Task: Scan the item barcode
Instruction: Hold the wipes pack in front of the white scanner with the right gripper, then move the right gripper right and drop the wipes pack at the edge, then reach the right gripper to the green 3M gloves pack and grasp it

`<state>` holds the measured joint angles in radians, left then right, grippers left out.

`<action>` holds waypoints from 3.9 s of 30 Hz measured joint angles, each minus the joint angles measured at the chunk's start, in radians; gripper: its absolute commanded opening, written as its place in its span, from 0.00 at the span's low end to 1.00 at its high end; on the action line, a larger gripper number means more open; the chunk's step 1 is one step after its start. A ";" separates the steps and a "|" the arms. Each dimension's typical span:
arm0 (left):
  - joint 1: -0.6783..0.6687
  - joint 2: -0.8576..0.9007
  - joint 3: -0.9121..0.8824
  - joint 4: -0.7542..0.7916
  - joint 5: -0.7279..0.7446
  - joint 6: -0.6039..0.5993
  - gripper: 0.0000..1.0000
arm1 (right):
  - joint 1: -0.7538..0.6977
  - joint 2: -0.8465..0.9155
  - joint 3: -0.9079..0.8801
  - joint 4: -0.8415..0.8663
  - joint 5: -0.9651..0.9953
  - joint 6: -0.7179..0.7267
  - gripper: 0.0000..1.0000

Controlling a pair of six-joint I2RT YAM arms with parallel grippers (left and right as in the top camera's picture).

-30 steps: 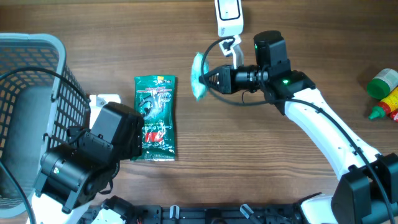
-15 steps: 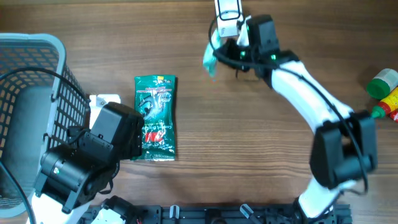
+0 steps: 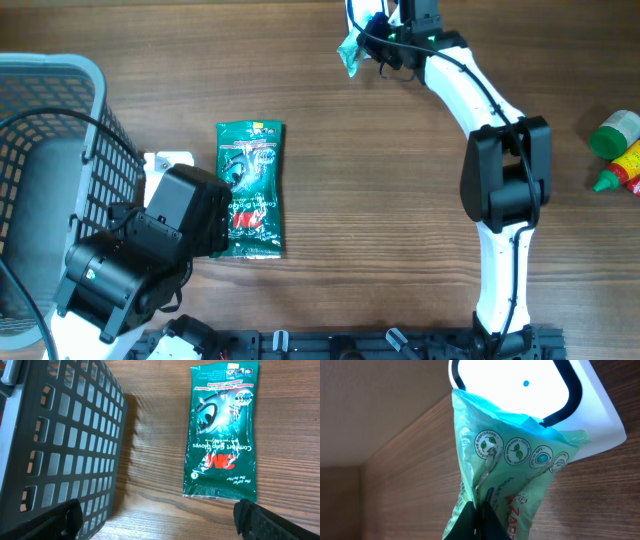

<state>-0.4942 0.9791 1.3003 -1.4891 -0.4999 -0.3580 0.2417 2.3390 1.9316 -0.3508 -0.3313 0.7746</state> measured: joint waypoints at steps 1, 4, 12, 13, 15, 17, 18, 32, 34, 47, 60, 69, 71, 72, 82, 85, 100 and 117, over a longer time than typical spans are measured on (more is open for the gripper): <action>0.000 0.000 0.000 0.000 0.000 0.000 1.00 | 0.001 0.000 0.001 0.000 0.005 0.000 0.05; 0.000 0.000 0.000 0.000 0.000 0.000 1.00 | 0.002 0.000 0.005 -0.005 0.034 -0.001 0.05; 0.000 0.000 0.000 0.000 0.000 0.000 1.00 | 0.000 -0.015 0.008 -0.169 0.132 -0.046 0.05; 0.000 0.000 0.000 -0.001 0.000 0.000 1.00 | -0.003 -0.029 0.008 -0.200 0.160 -0.046 0.05; 0.000 0.000 0.000 0.001 0.000 0.000 1.00 | -0.015 -0.084 0.008 -0.277 0.231 -0.050 0.05; 0.000 0.000 0.000 0.000 0.000 0.000 1.00 | -0.034 -0.156 0.009 -0.389 0.311 -0.055 0.05; 0.000 0.000 0.000 0.000 0.000 0.000 1.00 | -0.047 -0.189 0.010 -0.441 0.344 -0.058 0.05; 0.000 0.000 0.000 0.000 0.000 0.000 1.00 | -0.267 -0.280 -0.099 -0.510 0.314 -0.420 1.00; 0.000 0.000 0.000 0.000 0.000 0.000 1.00 | -0.193 -0.277 -0.153 -0.402 0.281 -0.432 1.00; 0.000 0.000 0.000 0.000 0.000 0.000 1.00 | 0.039 -0.045 -0.222 -0.153 0.472 -0.249 0.93; 0.000 0.000 0.000 0.000 0.000 0.000 1.00 | 0.022 -0.038 -0.201 -0.272 0.533 -0.211 0.58; 0.000 0.000 0.000 0.000 0.000 0.000 1.00 | -0.260 -0.099 -0.188 -0.370 0.517 -0.260 0.58; 0.000 0.000 0.000 0.000 0.000 0.000 1.00 | -0.355 -0.119 -0.188 -0.370 0.520 -0.303 0.58; 0.000 0.000 0.000 0.000 0.000 0.000 1.00 | -0.400 -0.124 -0.188 -0.371 0.523 -0.319 0.58; 0.000 0.000 0.000 0.000 0.000 0.000 1.00 | -0.671 -0.125 -0.184 -0.385 0.534 -0.404 0.99; 0.000 0.000 0.000 0.000 0.000 0.000 1.00 | -0.674 -0.129 -0.169 -0.459 0.530 -0.418 1.00; 0.000 0.000 0.000 0.000 0.000 0.000 1.00 | -0.242 -0.362 -0.172 -0.745 0.054 -0.424 1.00; 0.000 0.000 0.000 0.000 0.000 0.000 1.00 | 0.539 -0.345 -0.459 -0.176 0.122 -0.092 1.00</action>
<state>-0.4942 0.9791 1.3003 -1.4891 -0.4999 -0.3580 0.7803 1.9938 1.4731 -0.5270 -0.2096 0.6823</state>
